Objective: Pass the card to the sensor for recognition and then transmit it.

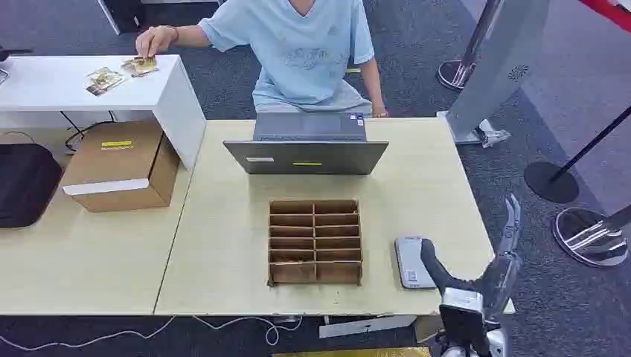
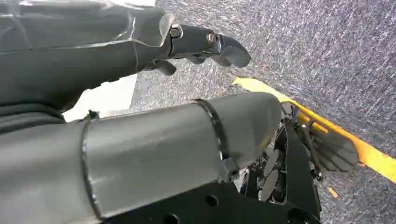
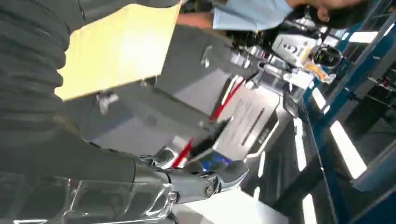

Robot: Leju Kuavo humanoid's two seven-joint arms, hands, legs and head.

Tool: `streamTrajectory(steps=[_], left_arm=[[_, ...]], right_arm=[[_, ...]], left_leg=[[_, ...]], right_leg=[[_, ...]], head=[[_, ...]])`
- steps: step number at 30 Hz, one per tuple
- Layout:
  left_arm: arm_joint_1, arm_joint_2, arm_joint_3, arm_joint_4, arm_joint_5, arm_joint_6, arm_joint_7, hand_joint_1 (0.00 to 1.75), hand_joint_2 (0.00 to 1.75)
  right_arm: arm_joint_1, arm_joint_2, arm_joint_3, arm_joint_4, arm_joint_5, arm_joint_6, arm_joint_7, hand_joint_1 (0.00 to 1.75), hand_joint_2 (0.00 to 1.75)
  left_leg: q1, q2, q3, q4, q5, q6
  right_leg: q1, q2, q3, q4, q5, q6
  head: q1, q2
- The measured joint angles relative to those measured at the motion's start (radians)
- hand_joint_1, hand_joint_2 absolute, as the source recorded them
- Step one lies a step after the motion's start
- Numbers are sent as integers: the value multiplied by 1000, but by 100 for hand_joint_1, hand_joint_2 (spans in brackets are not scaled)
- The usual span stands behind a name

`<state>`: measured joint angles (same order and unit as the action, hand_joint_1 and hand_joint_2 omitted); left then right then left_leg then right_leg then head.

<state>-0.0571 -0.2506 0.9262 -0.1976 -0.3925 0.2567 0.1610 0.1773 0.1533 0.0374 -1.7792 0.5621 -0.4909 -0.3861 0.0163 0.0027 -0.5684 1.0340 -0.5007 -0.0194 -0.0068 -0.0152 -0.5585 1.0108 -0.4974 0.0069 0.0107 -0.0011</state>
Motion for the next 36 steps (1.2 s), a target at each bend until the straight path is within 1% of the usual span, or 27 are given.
streamTrajectory(steps=[2, 5, 6, 9, 13, 17, 20, 21, 23, 26, 30, 35, 36], left_arm=[[0, 1, 0, 0, -2, -3, 0, 0, 0], [0, 1, 0, 0, -5, -5, 4, 0, 0], [0, 1, -1, 0, -9, -5, 5, 0, 0], [0, 1, -4, 0, -27, -5, 6, 0, 0], [0, 1, -18, 0, -46, -5, 6, 0, 0], [0, 2, -27, 0, -66, -5, 6, 0, 0], [0, 4, -33, 0, -79, -5, 6, 0, 0], [0, 5, -37, 0, -85, -5, 6, 0, 0], [0, 8, -43, 0, -92, -5, 6, 0, 0], [0, 11, -49, 0, -103, -5, 6, 0, 0], [-1, 16, -55, 0, -117, -5, 8, 0, 0], [-1, 16, -55, 0, -117, -5, 8, 0, 0], [-1, 17, -58, 0, -119, -5, 9, 0, 0]], right_arm=[[0, -8, 5, 2, -41, 20, -3, 0, 175], [0, -16, 9, 4, -27, 21, -11, 0, 175], [-1, -17, 11, 6, -7, 16, -11, 0, 175], [-17, -22, 32, 6, 136, -28, -7, 0, 175], [-87, -45, 79, 16, 303, -59, 45, 0, 175], [-186, -73, 138, 47, 470, -89, 120, 0, 175], [-272, -99, 179, 86, 546, -92, 183, 0, 175], [-317, -115, 200, 109, 566, -88, 214, 0, 175], [-382, -132, 224, 140, 578, -82, 237, 0, 175], [-483, -154, 262, 201, 617, -46, 288, 0, 175], [-647, -160, 317, 316, 660, 60, 358, 0, 175], [-652, -160, 318, 321, 660, 63, 360, 0, 175], [-697, -160, 330, 352, 665, 93, 378, 0, 175]], left_leg=[[0, 0, 0, 0, 0, 0], [0, 0, 0, 0, 0, 0], [0, 0, 0, 0, 0, 0], [0, 0, 0, 0, 0, 0], [0, 1, 0, 0, 1, -1], [0, 1, 0, 0, 2, -2], [0, 2, 0, 0, 2, -2], [0, 2, 0, 0, 3, -2], [0, 1, 0, 0, 4, -2], [0, 2, 0, 0, 4, -2], [0, 3, 0, 0, 5, -2], [0, 3, 0, 0, 6, -2], [0, 2, -1, 0, 6, -2]], right_leg=[[0, 0, 0, 0, 0, 0], [0, 0, 0, 0, 0, 0], [0, 0, 0, 0, 0, 0], [0, 0, 0, 0, 0, 0], [0, 1, 0, 1, 0, -1], [0, 1, 0, 1, 1, -1], [0, 2, 0, 1, 3, -1], [0, 2, -1, 1, 3, -1], [0, 2, 0, 1, 4, -1], [0, 2, -1, 2, 5, -2], [0, 3, -2, 3, 5, -3], [0, 3, -2, 3, 5, -3], [0, 3, -2, 3, 5, -3]], head=[[0, 0], [0, 0], [0, 0], [0, 0], [0, 0], [0, 0], [0, 0], [0, 0], [0, 0], [0, 0], [0, 0], [0, 0], [1, 0]])
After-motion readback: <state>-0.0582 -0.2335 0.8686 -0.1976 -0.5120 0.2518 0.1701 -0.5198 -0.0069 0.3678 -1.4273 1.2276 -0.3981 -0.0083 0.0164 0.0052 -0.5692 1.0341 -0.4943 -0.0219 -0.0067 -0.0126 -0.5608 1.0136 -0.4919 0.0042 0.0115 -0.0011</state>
